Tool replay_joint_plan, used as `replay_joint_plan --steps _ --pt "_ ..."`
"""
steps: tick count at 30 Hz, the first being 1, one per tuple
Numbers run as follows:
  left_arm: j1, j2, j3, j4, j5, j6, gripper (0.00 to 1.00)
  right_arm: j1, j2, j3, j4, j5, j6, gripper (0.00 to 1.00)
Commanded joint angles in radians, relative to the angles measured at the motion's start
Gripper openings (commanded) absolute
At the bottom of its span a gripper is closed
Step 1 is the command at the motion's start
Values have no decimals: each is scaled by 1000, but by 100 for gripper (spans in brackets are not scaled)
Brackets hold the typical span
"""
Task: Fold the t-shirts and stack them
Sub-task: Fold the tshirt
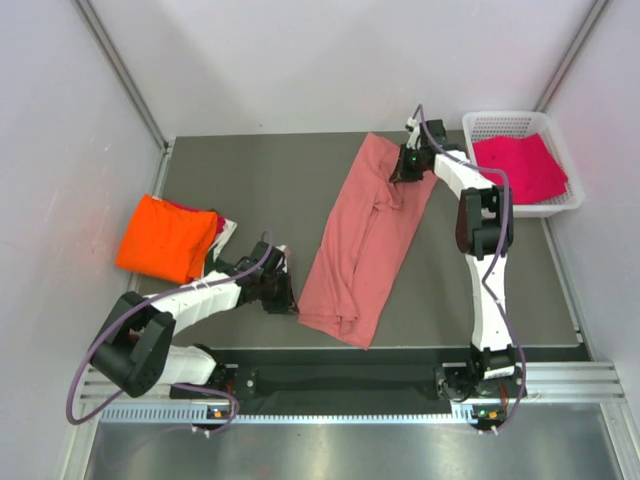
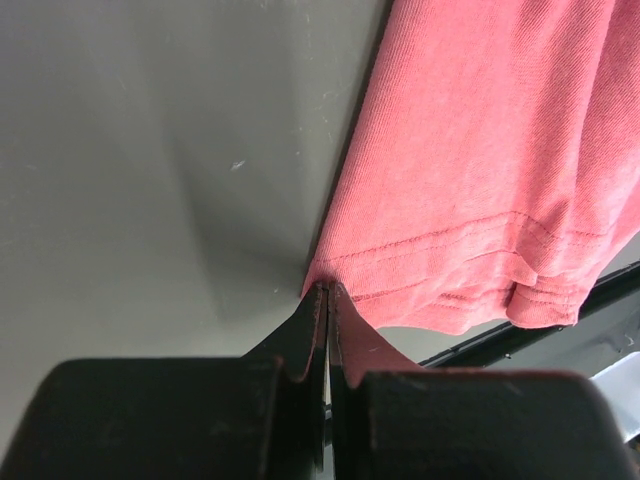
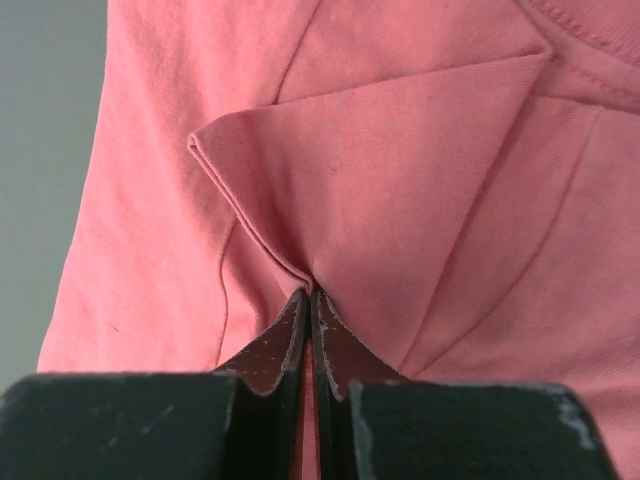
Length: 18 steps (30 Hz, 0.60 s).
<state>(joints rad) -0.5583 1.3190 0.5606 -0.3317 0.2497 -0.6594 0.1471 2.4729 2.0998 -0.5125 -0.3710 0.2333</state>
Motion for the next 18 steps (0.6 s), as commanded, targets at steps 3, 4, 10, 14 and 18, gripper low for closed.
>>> replay_joint_plan --steps 3,4,10,14,18 --pt "1 -9 -25 -23 -30 4 0 -52 -107 -44 71 -32 50 0" --pt "1 -9 -27 -21 -30 4 0 -70 -112 -73 86 -37 60 0" --pt "1 -12 -31 -21 -32 3 0 -139 -169 -217 224 -77 178 2" --pt "1 -12 -31 -20 -35 3 0 -187 -193 -274 279 -72 219 14" --pt "1 -10 -30 -20 -33 1 0 -192 -229 -314 302 -49 219 30"
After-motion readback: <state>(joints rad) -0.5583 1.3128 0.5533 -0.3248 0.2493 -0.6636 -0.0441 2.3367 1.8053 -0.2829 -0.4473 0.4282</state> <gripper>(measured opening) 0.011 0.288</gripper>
